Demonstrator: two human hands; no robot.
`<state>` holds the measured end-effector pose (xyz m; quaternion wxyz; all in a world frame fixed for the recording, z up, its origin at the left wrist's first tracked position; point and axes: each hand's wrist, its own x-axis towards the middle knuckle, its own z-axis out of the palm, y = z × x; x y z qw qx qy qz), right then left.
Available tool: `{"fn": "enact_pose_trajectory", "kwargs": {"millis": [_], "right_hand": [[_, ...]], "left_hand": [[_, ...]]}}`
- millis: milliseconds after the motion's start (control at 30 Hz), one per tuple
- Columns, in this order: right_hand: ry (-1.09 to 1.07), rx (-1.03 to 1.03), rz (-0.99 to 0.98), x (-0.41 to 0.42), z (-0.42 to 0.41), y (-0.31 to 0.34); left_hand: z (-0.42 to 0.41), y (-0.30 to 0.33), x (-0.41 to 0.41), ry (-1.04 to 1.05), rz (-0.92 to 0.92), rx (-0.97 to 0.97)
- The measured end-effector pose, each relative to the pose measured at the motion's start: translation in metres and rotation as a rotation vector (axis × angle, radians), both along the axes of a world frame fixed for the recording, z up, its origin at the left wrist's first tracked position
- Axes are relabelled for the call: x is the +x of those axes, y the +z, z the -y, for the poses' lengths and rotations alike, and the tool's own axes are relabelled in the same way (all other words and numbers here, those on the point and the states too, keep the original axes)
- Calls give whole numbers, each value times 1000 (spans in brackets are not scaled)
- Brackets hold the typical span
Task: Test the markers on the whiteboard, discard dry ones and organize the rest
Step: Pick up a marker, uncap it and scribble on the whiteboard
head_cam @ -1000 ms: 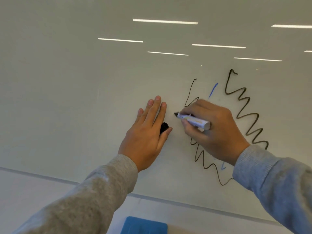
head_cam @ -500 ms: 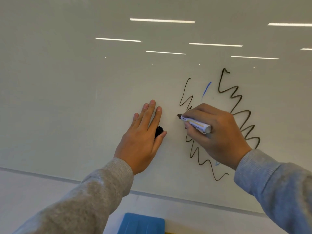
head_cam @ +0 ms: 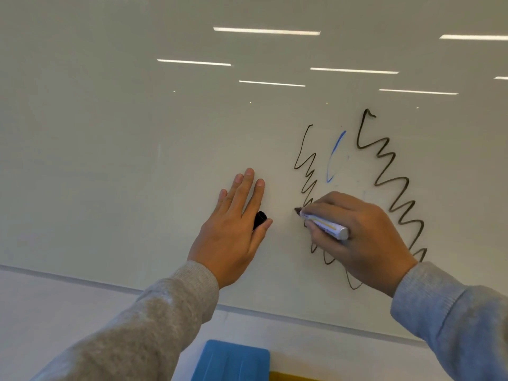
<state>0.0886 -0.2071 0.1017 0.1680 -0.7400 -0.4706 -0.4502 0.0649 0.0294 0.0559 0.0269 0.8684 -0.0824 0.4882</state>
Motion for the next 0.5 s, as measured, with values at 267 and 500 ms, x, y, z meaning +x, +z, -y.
{"fn": "enact_pose_trajectory", "kwargs": {"millis": [267,500], "right_hand": [[-24,-73,3,-2,1,-5],[-58,-255,-29,-3,1,-21]], "left_hand": [[0,-7,-3,-7,-17,-3],[1,-13,-6,11,-44,-11]]}}
